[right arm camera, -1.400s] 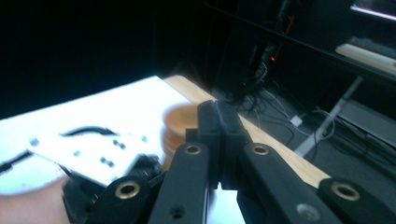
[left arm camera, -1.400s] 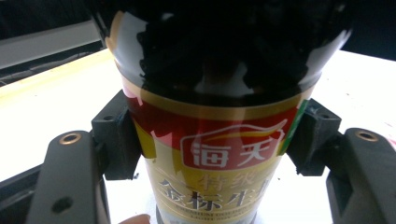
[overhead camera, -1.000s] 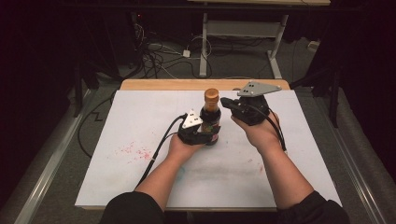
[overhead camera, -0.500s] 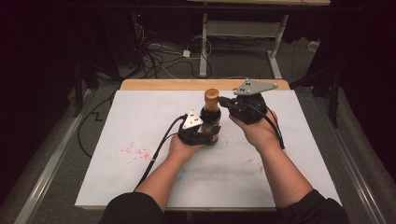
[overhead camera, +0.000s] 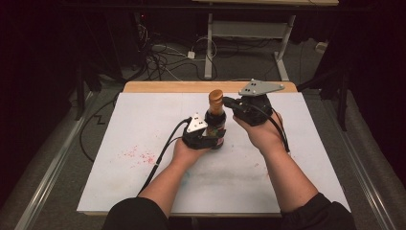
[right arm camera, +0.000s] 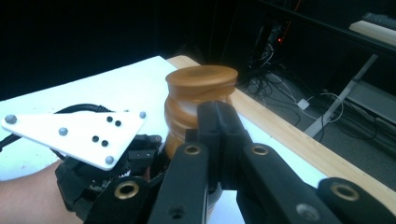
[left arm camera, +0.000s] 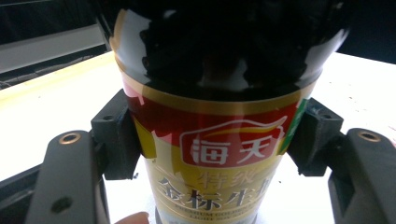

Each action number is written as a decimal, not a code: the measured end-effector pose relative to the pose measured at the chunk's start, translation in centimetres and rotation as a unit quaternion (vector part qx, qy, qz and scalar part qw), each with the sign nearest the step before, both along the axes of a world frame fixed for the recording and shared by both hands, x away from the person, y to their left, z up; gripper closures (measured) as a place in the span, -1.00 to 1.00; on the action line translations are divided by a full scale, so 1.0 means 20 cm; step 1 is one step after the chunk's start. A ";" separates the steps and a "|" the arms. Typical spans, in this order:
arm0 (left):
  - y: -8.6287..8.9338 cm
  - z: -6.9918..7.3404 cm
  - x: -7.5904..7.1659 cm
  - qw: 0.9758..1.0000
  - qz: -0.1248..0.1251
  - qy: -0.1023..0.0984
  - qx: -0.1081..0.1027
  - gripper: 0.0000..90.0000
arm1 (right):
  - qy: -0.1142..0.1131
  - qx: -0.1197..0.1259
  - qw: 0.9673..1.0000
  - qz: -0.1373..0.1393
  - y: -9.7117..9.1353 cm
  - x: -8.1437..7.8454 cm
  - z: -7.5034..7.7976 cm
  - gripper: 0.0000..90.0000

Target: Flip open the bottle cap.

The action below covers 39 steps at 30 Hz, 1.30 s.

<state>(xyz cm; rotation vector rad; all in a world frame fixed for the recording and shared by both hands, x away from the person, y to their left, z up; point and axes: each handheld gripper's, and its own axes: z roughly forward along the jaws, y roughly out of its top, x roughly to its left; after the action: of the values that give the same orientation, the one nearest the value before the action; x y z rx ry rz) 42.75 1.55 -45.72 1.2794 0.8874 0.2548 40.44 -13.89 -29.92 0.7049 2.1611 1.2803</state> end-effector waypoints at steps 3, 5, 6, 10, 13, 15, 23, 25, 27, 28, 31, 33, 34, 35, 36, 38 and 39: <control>-0.01 0.00 0.00 1.000 -0.002 0.000 -0.018 -0.35 | 0.001 0.001 1.000 0.000 0.00 0.00 0.01 1.00; -0.01 0.00 0.00 1.000 -0.002 0.000 -0.019 -0.35 | 0.000 0.001 1.000 0.000 0.01 0.00 0.01 1.00; -0.01 0.00 0.00 1.000 -0.002 0.000 -0.019 -0.35 | 0.000 0.001 1.000 -0.001 0.01 0.00 0.02 1.00; 0.00 0.00 0.00 1.000 0.001 0.001 -0.004 -0.35 | -0.002 0.002 1.000 -0.002 0.02 0.01 0.02 1.00; -0.01 0.00 0.00 1.000 -0.001 0.000 -0.019 -0.35 | -0.002 0.006 1.000 -0.004 0.02 0.01 0.03 1.00; -0.01 0.00 0.00 1.000 -0.002 0.000 -0.019 -0.35 | -0.005 0.003 1.000 -0.003 0.02 0.01 0.04 1.00; -0.01 0.00 0.00 1.000 -0.002 0.000 -0.022 -0.35 | -0.008 0.000 1.000 -0.003 0.04 0.02 0.05 1.00; -0.01 0.00 0.00 1.000 -0.002 0.000 -0.021 -0.35 | -0.008 0.005 1.000 -0.004 0.04 0.02 0.05 1.00; 0.00 0.00 0.00 1.000 0.001 0.001 -0.007 -0.35 | -0.010 0.008 1.000 -0.004 0.04 0.02 0.06 1.00; 0.00 0.00 0.00 1.000 0.002 0.000 -0.007 -0.35 | -0.010 0.011 1.000 -0.001 0.05 0.02 0.07 1.00; -0.01 0.00 0.00 1.000 -0.002 -0.002 -0.022 -0.35 | -0.015 0.009 1.000 0.004 0.08 0.02 0.08 1.00; -0.01 0.00 0.00 1.000 -0.002 -0.003 -0.022 -0.36 | -0.017 0.011 1.000 0.010 0.10 0.02 0.09 1.00; -0.01 0.00 0.00 1.000 -0.002 -0.003 -0.022 -0.35 | -0.018 0.011 1.000 0.013 0.11 0.02 0.10 1.00; -0.01 0.00 0.00 1.000 -0.002 -0.002 -0.022 -0.36 | -0.018 0.012 1.000 0.014 0.12 0.02 0.10 1.00; -0.01 0.00 0.00 1.000 -0.002 -0.002 -0.021 -0.36 | -0.019 0.011 1.000 0.017 0.13 0.02 0.11 1.00; -0.01 0.00 0.00 1.000 -0.002 -0.002 -0.021 -0.36 | -0.020 0.011 1.000 0.020 0.16 0.02 0.11 1.00; -0.01 0.00 0.00 1.000 -0.002 -0.002 -0.021 -0.36 | -0.020 0.011 0.999 0.022 0.17 0.02 0.11 1.00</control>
<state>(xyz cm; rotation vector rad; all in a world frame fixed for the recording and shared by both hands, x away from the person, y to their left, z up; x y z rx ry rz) 42.67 1.37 -45.73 1.2406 0.8819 0.2340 40.92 -10.57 -27.66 0.6389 2.1447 1.3322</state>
